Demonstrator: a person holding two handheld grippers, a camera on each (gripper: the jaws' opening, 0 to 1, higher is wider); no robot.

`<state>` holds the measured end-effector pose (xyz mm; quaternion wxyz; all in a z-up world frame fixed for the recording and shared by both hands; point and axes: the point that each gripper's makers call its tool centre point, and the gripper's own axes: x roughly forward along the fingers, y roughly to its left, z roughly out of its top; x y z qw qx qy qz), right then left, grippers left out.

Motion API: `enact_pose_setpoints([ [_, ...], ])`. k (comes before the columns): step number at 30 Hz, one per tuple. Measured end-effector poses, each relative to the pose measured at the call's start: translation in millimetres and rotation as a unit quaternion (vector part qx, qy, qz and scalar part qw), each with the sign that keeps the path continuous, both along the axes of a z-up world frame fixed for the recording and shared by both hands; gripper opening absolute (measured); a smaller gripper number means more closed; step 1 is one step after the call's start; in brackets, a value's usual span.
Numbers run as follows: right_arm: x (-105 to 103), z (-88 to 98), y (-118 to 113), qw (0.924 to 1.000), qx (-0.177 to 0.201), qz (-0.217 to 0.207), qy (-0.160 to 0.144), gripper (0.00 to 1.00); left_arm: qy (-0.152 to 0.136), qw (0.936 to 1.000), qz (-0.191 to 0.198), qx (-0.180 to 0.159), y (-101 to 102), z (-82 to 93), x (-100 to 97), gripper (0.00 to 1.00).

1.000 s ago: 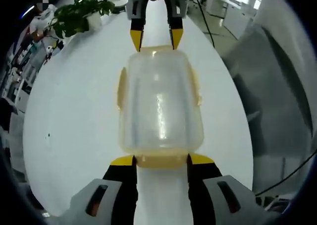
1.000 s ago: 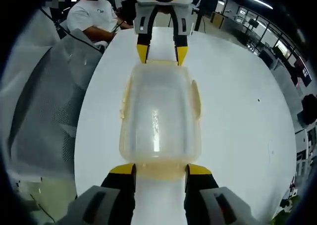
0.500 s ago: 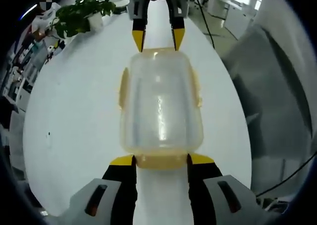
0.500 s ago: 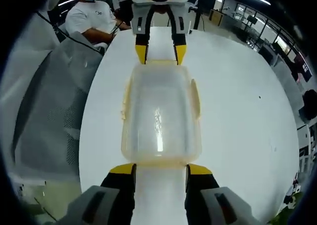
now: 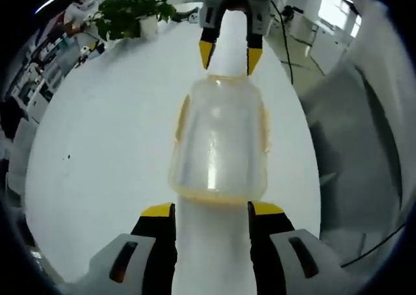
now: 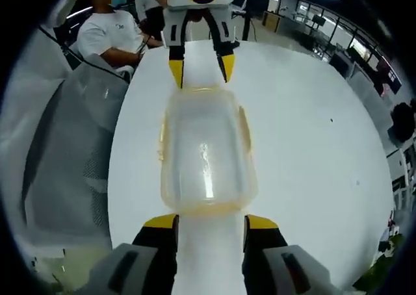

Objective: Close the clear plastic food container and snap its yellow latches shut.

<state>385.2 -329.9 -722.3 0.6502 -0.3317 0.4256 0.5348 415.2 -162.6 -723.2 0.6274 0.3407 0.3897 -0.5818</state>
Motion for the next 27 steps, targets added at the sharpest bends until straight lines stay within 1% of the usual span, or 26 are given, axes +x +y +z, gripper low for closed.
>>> enact_pose_setpoints([
  [2, 1, 1.9, 0, 0.9999, 0.005, -0.016, 0.003, 0.36, 0.001, 1.0000, 0.005, -0.002, 0, 0.5, -0.7, 0.42],
  [4, 3, 4.9, 1, 0.9988, 0.010, -0.047, 0.006, 0.36, 0.009, 0.9993, 0.034, -0.010, 0, 1.6, 0.6, 0.41],
  [5, 3, 5.6, 2, 0.9984, 0.013, -0.055, 0.006, 0.35, 0.014, 0.9984, 0.053, -0.014, 0, 1.9, 1.8, 0.41],
  [6, 3, 8.6, 6, 0.9957, 0.028, -0.086, 0.017, 0.36, 0.027, 0.9968, 0.072, -0.024, -1, 2.5, 0.8, 0.41],
  [7, 3, 9.5, 6, 0.9945, 0.031, -0.098, 0.022, 0.36, 0.036, 0.9946, 0.091, -0.034, -3, 3.4, 0.5, 0.41],
  [9, 4, 10.7, 7, 0.9931, 0.034, -0.110, 0.019, 0.34, 0.038, 0.9934, 0.102, -0.034, -2, 3.5, 0.6, 0.40],
  [11, 3, 10.5, 9, 0.9912, 0.036, -0.126, 0.023, 0.34, 0.064, 0.9868, 0.140, -0.052, -6, 4.8, -2.5, 0.40],
  [12, 4, 11.9, 12, 0.9911, 0.042, -0.125, 0.018, 0.33, 0.073, 0.9828, 0.158, -0.063, -7, 5.7, -1.6, 0.39],
  [13, 4, 12.9, 14, 0.9908, 0.048, -0.126, 0.015, 0.32, 0.071, 0.9825, 0.156, -0.074, -10, 7.5, -1.3, 0.39],
  [14, 2, 12.1, 16, 0.9886, 0.052, -0.140, 0.021, 0.31, 0.074, 0.9816, 0.159, -0.076, -10, 7.7, -2.8, 0.40],
  [15, 2, 11.2, 15, 0.9859, 0.052, -0.157, 0.025, 0.32, 0.077, 0.9807, 0.165, -0.072, -9, 6.2, -3.9, 0.40],
  [16, 5, 9.9, 15, 0.9823, 0.055, -0.177, 0.024, 0.33, 0.081, 0.9780, 0.179, -0.071, -9, 4.6, -4.6, 0.40],
  [18, 5, 7.8, 15, 0.9796, 0.052, -0.192, 0.026, 0.33, 0.079, 0.9761, 0.188, -0.075, -10, 4.3, -4.0, 0.40],
  [19, 6, 7.5, 15, 0.9772, 0.053, -0.204, 0.025, 0.33, 0.083, 0.9726, 0.204, -0.076, -10, 3.7, -4.2, 0.40],
  [20, 6, 7.2, 14, 0.9743, 0.053, -0.217, 0.026, 0.33, 0.092, 0.9660, 0.231, -0.071, -7, 0.9, -4.2, 0.40],
  [21, 7, 6.9, 14, 0.9703, 0.054, -0.234, 0.030, 0.33, 0.096, 0.9612, 0.247, -0.075, -7, 0.0, -3.2, 0.40],
  [22, 7, 7.1, 14, 0.9650, 0.059, -0.253, 0.035, 0.33, 0.107, 0.9537, 0.272, -0.072, -6, -2.4, -3.7, 0.39],
  [23, 8, 7.4, 15, 0.9616, 0.064, -0.264, 0.038, 0.33, 0.112, 0.9486, 0.287, -0.071, -5, -4.0, -3.6, 0.39],
  [24, 9, 7.1, 15, 0.9581, 0.066, -0.276, 0.040, 0.33, 0.109, 0.9443, 0.303, -0.069, -3, -5.4, -1.2, 0.38],
  [25, 9, 5.9, 15, 0.9591, 0.062, -0.273, 0.041, 0.31, 0.103, 0.9449, 0.303, -0.072, -3, -6.3, 1.1, 0.37],
  [26, 8, 4.9, 16, 0.9590, 0.063, -0.273, 0.043, 0.30, 0.105, 0.9432, 0.307, -0.074, -4, -6.6, 0.7, 0.37],
  [27, 7, 2.7, 17, 0.9568, 0.062, -0.280, 0.048, 0.29, 0.111, 0.9365, 0.324, -0.074, -5, -8.4, -0.1, 0.37],
])
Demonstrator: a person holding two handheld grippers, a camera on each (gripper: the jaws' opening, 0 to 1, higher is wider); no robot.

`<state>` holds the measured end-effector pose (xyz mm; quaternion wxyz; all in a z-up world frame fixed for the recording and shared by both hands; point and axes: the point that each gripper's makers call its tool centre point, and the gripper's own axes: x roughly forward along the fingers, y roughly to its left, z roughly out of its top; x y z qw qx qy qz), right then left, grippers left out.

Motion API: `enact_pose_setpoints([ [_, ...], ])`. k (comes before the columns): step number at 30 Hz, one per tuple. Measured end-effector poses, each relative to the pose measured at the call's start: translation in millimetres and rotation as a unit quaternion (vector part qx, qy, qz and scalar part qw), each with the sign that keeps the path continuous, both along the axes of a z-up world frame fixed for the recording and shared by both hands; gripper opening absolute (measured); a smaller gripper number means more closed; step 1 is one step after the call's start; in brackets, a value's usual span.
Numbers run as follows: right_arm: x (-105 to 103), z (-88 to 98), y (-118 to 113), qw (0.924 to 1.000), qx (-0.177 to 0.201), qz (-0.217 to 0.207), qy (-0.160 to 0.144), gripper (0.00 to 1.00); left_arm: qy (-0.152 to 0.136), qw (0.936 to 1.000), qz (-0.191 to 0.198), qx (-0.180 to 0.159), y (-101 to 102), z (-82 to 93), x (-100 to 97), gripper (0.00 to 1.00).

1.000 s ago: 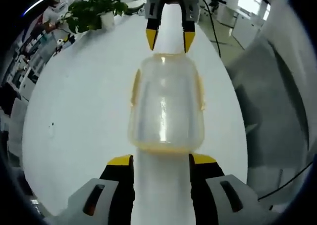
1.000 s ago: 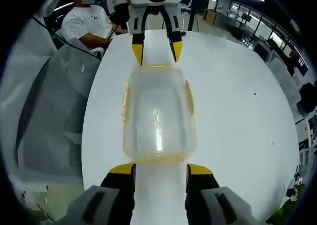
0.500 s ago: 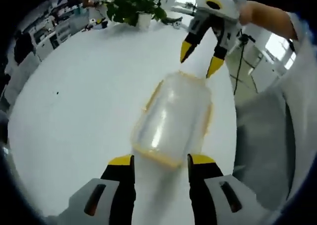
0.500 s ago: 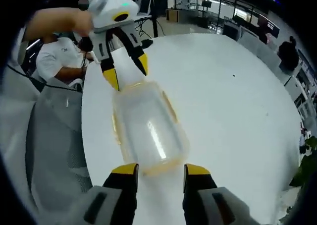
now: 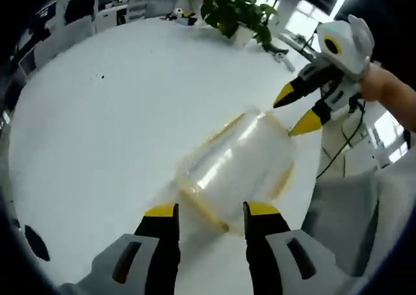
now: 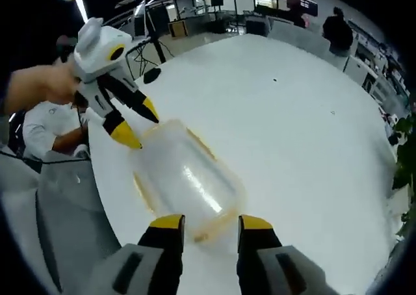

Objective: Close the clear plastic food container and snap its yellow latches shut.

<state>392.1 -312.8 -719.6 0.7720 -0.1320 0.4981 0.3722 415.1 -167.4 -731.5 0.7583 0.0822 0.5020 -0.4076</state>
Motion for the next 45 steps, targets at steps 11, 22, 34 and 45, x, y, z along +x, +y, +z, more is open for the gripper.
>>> enact_pose_setpoints([
  [11, 1, -9.4, 1, 0.9982, -0.004, -0.058, 0.019, 0.27, 0.022, 0.9991, 0.034, -0.009, -10, -4.5, -5.0, 0.36],
  [22, -1, -13.6, 3, 0.9975, -0.034, -0.057, 0.022, 0.30, 0.030, 0.9981, 0.055, -0.002, -12, -4.7, -4.8, 0.35],
  [34, 0, -15.3, 3, 0.9966, -0.057, -0.052, 0.029, 0.29, 0.046, 0.9963, 0.072, -0.012, -14, -7.3, -4.1, 0.32],
  [45, 3, -25.8, 0, 0.9941, -0.001, -0.092, 0.058, 0.27, 0.058, 0.9943, 0.085, -0.026, -16, -14.5, -3.8, 0.30],
])
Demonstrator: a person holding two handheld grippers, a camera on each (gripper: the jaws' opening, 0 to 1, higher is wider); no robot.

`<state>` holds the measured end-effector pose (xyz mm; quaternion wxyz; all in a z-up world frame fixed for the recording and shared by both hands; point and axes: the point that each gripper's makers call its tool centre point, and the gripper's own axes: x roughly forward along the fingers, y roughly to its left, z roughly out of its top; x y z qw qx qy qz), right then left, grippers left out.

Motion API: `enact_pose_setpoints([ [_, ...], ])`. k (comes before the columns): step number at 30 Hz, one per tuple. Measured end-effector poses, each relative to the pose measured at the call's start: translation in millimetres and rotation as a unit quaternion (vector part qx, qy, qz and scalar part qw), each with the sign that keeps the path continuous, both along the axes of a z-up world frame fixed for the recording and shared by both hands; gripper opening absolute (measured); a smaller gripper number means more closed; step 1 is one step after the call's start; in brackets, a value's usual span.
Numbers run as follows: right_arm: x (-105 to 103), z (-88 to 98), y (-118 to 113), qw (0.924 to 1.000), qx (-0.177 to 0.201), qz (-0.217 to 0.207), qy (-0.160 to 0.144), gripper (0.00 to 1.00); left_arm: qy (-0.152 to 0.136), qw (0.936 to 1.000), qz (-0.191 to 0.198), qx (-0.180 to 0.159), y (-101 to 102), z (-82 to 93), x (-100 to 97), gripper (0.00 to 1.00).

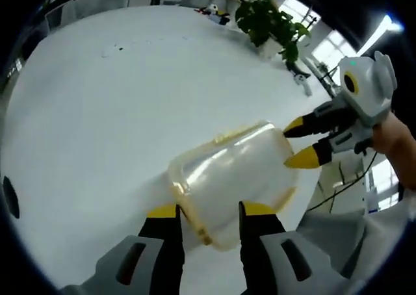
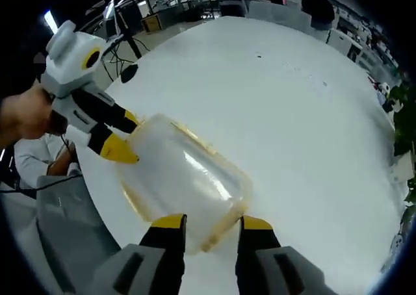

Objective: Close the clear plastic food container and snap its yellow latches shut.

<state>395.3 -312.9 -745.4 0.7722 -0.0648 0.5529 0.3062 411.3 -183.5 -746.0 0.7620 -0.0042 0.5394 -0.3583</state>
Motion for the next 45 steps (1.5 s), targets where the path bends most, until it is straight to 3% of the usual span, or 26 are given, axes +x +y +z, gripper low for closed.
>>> enact_pose_setpoints([
  [2, -2, 4.0, 0, 0.9993, -0.025, 0.027, -0.009, 0.27, -0.002, 1.0000, -0.003, 0.005, -1, -0.4, 0.3, 0.30],
  [12, -1, 6.8, 3, 0.9999, -0.008, 0.010, 0.001, 0.29, -0.004, 1.0000, -0.001, -0.001, 1, 3.3, 0.1, 0.33],
  [17, -1, 8.1, 5, 0.9999, 0.000, 0.010, -0.008, 0.30, -0.033, 0.9992, -0.022, 0.003, 0, 6.1, 2.2, 0.35],
  [21, -5, 10.6, 4, 0.9991, -0.010, 0.040, -0.010, 0.30, -0.042, 0.9986, -0.033, 0.006, 0, 7.3, 2.2, 0.36],
  [23, -4, 13.8, 3, 0.9976, -0.017, 0.062, -0.025, 0.30, -0.050, 0.9976, -0.047, 0.009, 1, 8.7, 2.3, 0.36],
  [25, -2, 17.9, 2, 0.9980, -0.015, 0.054, -0.030, 0.30, -0.064, 0.9964, -0.054, 0.014, 4, 11.8, 4.2, 0.35],
  [28, -4, 25.7, 0, 0.9963, -0.014, 0.074, -0.042, 0.31, -0.070, 0.9954, -0.065, 0.001, 0, 18.2, 1.6, 0.39],
  [29, -4, 28.0, -2, 0.9951, -0.018, 0.084, -0.048, 0.32, -0.075, 0.9943, -0.074, -0.010, -3, 21.4, 1.0, 0.41],
  [35, -8, 35.7, 0, 0.9904, -0.012, 0.124, -0.060, 0.36, -0.112, 0.9874, -0.111, -0.005, -4, 32.1, 3.7, 0.40],
  [37, -9, 39.0, 2, 0.9858, -0.011, 0.150, -0.074, 0.37, -0.126, 0.9825, -0.137, 0.005, -4, 35.4, 2.6, 0.40],
  [39, -10, 41.9, 8, 0.9790, -0.004, 0.183, -0.088, 0.36, -0.145, 0.9758, -0.164, -0.008, -12, 42.0, 1.4, 0.40],
  [41, -12, 42.3, 8, 0.9798, -0.006, 0.182, -0.082, 0.32, -0.150, 0.9742, -0.167, -0.017, -17, 46.3, 0.7, 0.41],
  [45, -12, 46.4, 15, 0.9750, 0.006, 0.203, -0.090, 0.29, -0.169, 0.9647, -0.200, -0.027, -28, 50.9, -0.2, 0.39],
])
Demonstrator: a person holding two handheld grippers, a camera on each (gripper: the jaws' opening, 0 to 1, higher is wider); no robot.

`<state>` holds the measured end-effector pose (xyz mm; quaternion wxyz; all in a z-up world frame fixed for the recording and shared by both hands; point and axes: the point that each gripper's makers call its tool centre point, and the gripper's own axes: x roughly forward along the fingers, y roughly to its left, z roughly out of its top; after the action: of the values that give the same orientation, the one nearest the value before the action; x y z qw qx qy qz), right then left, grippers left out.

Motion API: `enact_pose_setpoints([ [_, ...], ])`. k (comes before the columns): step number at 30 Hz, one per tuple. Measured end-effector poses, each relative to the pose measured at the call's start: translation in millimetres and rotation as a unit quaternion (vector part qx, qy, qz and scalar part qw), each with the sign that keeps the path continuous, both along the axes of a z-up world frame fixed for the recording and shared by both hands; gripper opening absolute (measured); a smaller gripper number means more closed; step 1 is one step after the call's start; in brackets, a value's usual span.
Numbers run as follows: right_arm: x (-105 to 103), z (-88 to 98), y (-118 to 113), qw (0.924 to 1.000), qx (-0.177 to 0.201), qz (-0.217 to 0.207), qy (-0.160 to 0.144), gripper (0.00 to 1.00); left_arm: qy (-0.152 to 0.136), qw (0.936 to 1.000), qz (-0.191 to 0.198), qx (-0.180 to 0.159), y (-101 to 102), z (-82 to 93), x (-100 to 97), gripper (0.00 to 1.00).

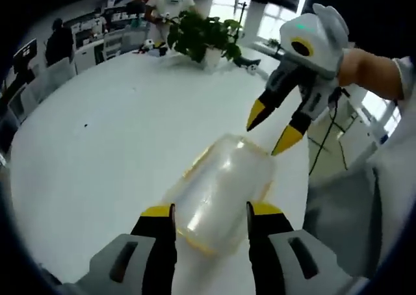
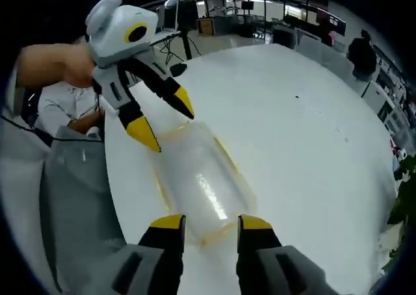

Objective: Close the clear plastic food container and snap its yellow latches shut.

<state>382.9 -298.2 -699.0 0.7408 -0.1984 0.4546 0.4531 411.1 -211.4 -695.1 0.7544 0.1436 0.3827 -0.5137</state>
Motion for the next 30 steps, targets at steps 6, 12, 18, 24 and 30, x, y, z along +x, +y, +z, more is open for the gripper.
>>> enact_pose_setpoints([
  [6, 1, 11.1, 22, 0.9965, 0.020, 0.071, -0.038, 0.26, -0.016, 0.9993, -0.033, -0.011, -16, 2.9, -4.0, 0.31],
  [12, -2, 11.5, 39, 0.9906, 0.029, 0.121, -0.056, 0.28, -0.027, 0.9967, -0.076, -0.006, -28, -2.2, -13.2, 0.29],
  [18, 4, 4.8, 48, 0.9876, 0.035, 0.138, -0.066, 0.23, -0.074, 0.9855, -0.151, 0.022, -35, -8.5, -18.5, 0.26],
  [24, 9, 0.4, 56, 0.9858, 0.038, 0.149, -0.068, 0.23, -0.091, 0.9814, -0.165, 0.039, -36, -15.0, -14.9, 0.24],
  [30, 15, -7.9, 58, 0.9860, 0.036, 0.152, -0.060, 0.24, -0.088, 0.9775, -0.187, 0.043, -39, -23.7, -27.6, 0.30],
])
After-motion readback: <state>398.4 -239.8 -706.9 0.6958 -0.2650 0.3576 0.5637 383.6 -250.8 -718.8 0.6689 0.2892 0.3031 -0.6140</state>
